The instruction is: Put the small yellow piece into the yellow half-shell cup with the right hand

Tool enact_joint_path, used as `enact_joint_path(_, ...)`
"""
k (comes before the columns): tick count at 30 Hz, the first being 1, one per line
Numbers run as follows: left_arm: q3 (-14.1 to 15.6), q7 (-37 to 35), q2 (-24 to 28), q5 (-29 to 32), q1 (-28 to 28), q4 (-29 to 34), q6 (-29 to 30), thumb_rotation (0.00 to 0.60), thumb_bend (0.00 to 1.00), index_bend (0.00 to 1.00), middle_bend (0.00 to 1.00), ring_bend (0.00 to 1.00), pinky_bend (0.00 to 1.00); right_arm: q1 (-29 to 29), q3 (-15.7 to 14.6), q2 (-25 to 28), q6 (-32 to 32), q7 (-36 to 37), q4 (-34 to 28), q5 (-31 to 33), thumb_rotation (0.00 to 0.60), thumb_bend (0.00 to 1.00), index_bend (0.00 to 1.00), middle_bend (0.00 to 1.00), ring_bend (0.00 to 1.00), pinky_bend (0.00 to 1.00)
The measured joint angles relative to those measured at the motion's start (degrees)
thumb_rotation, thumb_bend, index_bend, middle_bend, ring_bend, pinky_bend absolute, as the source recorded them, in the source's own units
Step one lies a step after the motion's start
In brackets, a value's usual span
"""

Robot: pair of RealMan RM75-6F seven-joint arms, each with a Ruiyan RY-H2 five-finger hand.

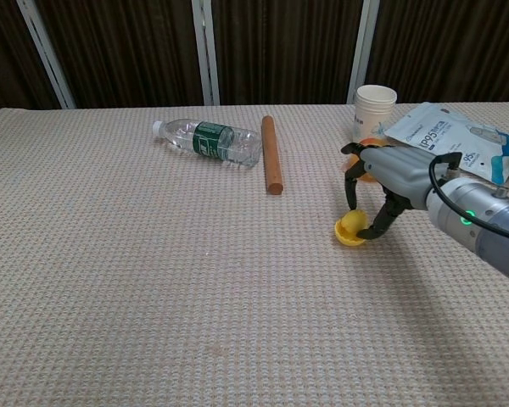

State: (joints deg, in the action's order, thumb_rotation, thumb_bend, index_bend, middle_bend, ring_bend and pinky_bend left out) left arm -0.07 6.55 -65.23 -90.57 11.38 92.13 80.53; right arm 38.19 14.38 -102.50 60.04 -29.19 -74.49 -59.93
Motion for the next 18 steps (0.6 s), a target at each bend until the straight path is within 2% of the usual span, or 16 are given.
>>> enact_joint_path(15,-0.1,0.1,0.0,0.2,0.1,0.1,-0.1,0.6,0.0,0.0,0.0,0.0,0.19,-0.6,-1.2,2.5,0.5,-0.4,-3.3,0.0,0.6,0.14,0.47,0.0,0.0,0.0)
enact_joint_path(18,-0.2,0.2,0.0,0.2,0.1,0.1,-0.1,0.6,0.0,0.0,0.0,0.0,0.19,-0.6,-1.3,2.8,0.7,-0.1,-3.6,-0.3,0.6,0.07,0.43,0.0,0.0,0.0)
